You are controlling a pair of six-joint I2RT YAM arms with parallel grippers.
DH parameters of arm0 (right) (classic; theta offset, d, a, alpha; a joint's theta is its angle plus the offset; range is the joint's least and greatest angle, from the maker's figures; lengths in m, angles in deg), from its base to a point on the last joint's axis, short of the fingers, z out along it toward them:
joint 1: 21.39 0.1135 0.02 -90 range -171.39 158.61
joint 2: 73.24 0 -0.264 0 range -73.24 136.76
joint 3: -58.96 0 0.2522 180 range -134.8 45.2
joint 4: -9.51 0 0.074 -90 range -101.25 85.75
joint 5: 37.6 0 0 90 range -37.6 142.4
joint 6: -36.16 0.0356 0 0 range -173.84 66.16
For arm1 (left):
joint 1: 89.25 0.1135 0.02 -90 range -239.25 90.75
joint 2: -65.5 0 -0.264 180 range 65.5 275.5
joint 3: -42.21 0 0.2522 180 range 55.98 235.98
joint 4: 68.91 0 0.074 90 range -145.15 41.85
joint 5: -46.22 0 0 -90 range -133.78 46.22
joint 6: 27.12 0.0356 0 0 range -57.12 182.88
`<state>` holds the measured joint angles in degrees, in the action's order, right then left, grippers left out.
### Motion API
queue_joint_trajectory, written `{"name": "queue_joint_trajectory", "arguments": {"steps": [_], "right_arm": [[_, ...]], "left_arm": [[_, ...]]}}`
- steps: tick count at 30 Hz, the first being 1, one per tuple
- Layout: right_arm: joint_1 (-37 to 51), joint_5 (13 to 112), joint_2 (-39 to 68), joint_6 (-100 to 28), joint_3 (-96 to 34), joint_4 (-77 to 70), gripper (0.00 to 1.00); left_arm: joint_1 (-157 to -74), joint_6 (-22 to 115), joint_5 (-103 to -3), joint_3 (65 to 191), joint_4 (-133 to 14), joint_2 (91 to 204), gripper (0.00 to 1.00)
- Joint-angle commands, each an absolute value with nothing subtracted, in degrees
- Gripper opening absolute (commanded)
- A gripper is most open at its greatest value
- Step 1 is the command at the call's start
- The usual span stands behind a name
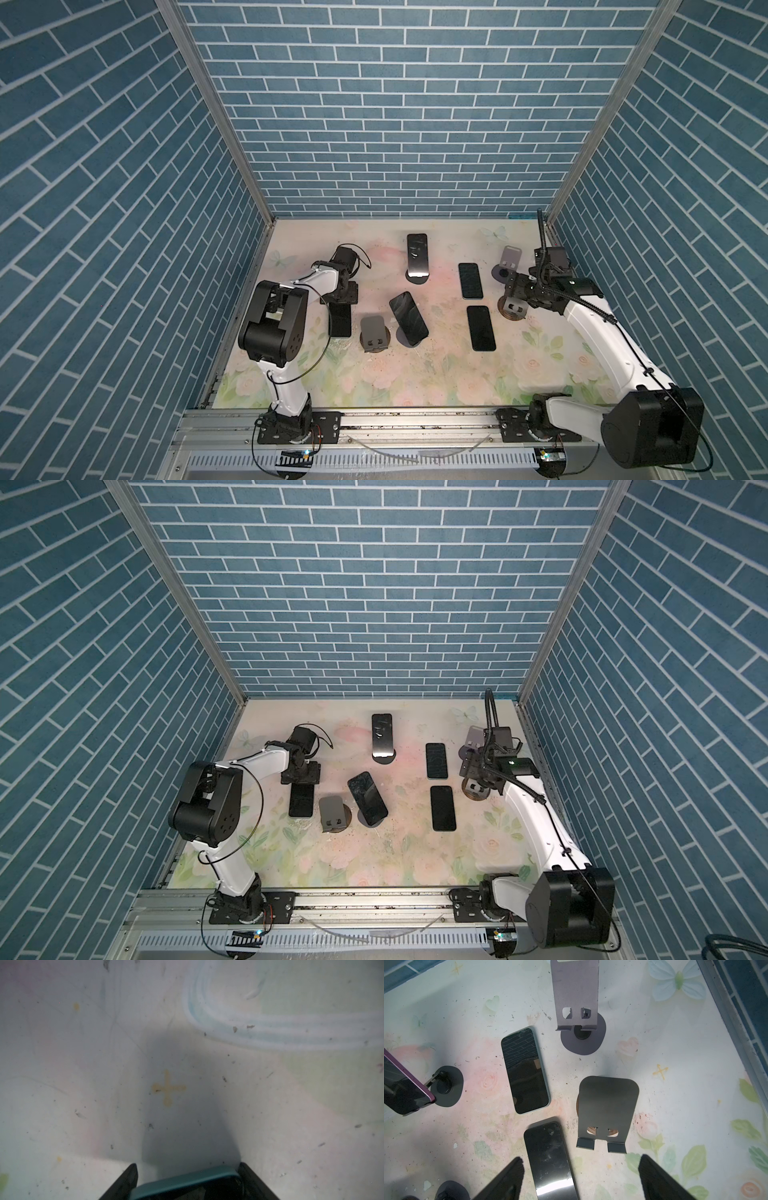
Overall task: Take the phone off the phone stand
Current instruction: 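Carry the teal-edged phone with the left gripper toward the open table area, then lower the teal-edged phone flat onto the table and open the left gripper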
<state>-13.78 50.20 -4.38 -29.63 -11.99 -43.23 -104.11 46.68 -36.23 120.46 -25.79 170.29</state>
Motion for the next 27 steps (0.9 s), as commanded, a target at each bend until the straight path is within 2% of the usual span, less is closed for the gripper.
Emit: {"name": "queue_joint_trajectory", "arguments": {"steps": [1,10,13,16,24,27], "right_arm": [[-13.49,49.17,-5.48,-28.35,-13.53,-45.14,0.87],[-13.48,49.41,-5.74,-28.22,-13.39,-45.21,0.88],[-13.48,49.49,-6.13,-28.35,-13.60,-45.38,0.87],[-13.48,49.41,-6.52,-28.35,-13.69,-45.47,0.87],[-13.48,49.32,-6.70,-28.35,-13.69,-45.94,0.88],[-13.48,49.20,-7.01,-28.36,-13.69,-46.28,0.87]], "left_arm": [[-103.67,47.15,-36.21,121.18,-25.16,172.19,0.40],[-103.67,46.60,-35.77,122.38,-23.79,174.51,0.47],[-103.67,46.14,-35.58,122.60,-23.45,174.72,0.58],[-103.67,45.61,-35.57,122.77,-23.23,174.61,0.64],[-103.67,45.38,-36.01,123.39,-22.46,174.45,0.69],[-103.67,45.37,-35.71,122.99,-22.38,174.37,0.75]]}}
